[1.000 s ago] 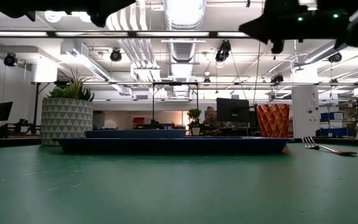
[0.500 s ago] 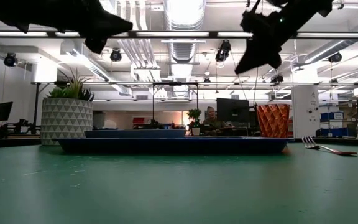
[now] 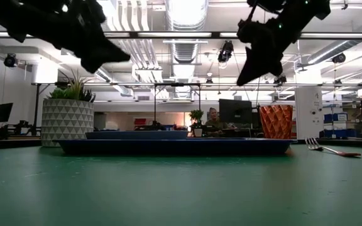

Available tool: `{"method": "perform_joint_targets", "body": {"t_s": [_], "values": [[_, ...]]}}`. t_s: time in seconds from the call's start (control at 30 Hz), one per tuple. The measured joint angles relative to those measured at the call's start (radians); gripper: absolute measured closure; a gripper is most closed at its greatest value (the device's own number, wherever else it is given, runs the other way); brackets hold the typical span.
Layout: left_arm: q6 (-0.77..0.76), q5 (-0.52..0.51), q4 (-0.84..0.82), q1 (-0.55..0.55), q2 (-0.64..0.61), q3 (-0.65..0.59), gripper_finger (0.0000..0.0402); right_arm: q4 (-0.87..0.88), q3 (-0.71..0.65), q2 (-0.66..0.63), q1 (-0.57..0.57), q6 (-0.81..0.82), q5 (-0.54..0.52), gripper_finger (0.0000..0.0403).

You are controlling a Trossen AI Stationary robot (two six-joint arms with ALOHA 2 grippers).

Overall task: Pick and place plate/cup/fork/spoon on tray
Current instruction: Adjust the light blue plate

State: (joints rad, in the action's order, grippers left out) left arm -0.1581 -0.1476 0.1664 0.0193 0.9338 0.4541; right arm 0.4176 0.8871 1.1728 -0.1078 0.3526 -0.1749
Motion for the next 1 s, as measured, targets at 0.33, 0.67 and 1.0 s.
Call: {"method": "perform_joint_targets", "body": {"t_s": [0.33, 0.67, 1.0], "values": [[-0.019, -0.063, -0.089, 0.006, 0.373, 0.112, 0.0401, 0.000, 0.117, 0.015, 0.061, -0.030, 0.018, 0.0394], [-0.018, -0.237, -0.222, 0.099, 0.627, 0.226, 0.0402, 0.000, 0.154, 0.034, 0.060, -0.126, -0.009, 0.0394], [-0.019, -0.360, -0.219, 0.158, 0.666, 0.224, 0.0401, -0.002, 0.145, 0.034, 0.060, -0.170, -0.011, 0.0394]]}}
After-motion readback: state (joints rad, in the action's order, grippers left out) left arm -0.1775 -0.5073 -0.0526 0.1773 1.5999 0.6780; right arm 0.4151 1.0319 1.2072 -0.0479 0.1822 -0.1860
